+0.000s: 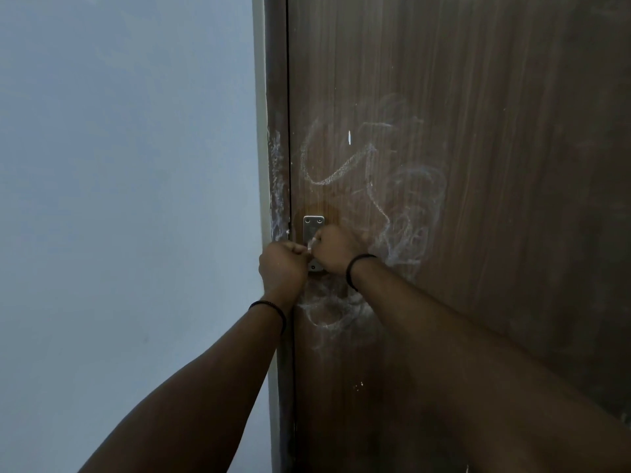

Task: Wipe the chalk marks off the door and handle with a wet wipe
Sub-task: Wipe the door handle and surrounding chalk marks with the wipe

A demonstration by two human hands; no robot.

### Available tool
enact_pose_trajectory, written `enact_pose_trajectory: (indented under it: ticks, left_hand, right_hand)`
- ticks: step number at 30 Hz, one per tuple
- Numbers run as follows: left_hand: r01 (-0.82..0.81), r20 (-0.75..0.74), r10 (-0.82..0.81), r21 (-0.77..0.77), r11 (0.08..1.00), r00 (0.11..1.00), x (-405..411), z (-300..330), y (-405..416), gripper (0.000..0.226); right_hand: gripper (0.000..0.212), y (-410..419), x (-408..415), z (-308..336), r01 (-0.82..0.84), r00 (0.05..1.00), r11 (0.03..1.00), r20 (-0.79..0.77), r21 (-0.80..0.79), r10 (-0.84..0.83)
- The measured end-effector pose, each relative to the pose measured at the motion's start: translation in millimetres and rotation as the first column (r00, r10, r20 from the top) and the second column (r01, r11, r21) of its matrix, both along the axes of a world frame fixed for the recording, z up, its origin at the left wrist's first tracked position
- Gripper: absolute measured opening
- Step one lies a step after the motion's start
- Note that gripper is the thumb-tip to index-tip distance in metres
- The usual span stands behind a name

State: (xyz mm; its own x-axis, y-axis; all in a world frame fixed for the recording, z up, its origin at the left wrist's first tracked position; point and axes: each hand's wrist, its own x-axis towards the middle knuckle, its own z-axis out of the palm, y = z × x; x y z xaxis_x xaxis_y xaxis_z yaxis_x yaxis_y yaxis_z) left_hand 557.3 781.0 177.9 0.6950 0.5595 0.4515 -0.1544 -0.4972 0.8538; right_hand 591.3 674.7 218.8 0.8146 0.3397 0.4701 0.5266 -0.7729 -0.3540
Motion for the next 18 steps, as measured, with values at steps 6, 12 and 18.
enact_pose_trajectory:
  ticks: [6, 12, 18]
  left_hand:
    - [0.000, 0.009, -0.001, 0.048, 0.999, 1.000, 3, 0, 3, 0.003]
    - [0.040, 0.029, -0.042, 0.066, 0.997, 0.999, 3, -1, 5, 0.005]
    - [0.046, 0.025, -0.047, 0.044, 0.998, 0.999, 6, -2, 7, 0.006]
  right_hand:
    - [0.027, -33, 19, 7, -0.049, 0.983, 0.997, -0.174, 0.062, 0.059]
    - [0.028, -74, 31, 12, -0.091, 0.895, 0.980, -0.418, 0.175, 0.157]
    - [0.027, -71, 40, -9, 0.058, 0.765, 0.855, -0.573, 0.516, 0.294]
